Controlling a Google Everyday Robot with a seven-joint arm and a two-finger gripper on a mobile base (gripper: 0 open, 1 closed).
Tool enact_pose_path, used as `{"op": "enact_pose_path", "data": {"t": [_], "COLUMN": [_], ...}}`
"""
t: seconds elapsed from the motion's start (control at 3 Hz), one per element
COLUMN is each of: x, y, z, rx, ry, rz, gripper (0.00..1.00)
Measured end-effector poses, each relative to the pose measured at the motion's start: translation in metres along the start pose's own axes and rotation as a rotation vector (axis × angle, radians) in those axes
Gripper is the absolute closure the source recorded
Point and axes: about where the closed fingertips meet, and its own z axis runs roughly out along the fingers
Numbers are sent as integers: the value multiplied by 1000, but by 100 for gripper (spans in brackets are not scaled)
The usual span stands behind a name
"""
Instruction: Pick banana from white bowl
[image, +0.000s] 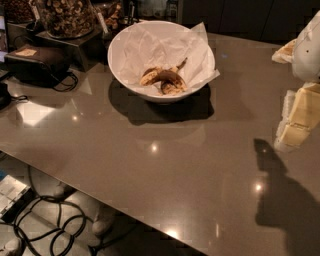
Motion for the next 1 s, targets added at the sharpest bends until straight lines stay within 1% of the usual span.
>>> {"op": "enact_pose_path", "data": {"t": [0.33,0.67,1.0], "x": [0,-7,-27], "y": [0,-7,-25], "z": [0,0,7], "rx": [0,4,-23], "ry": [0,17,28], "rz": [0,-8,-54], "gripper": [0,0,0]}}
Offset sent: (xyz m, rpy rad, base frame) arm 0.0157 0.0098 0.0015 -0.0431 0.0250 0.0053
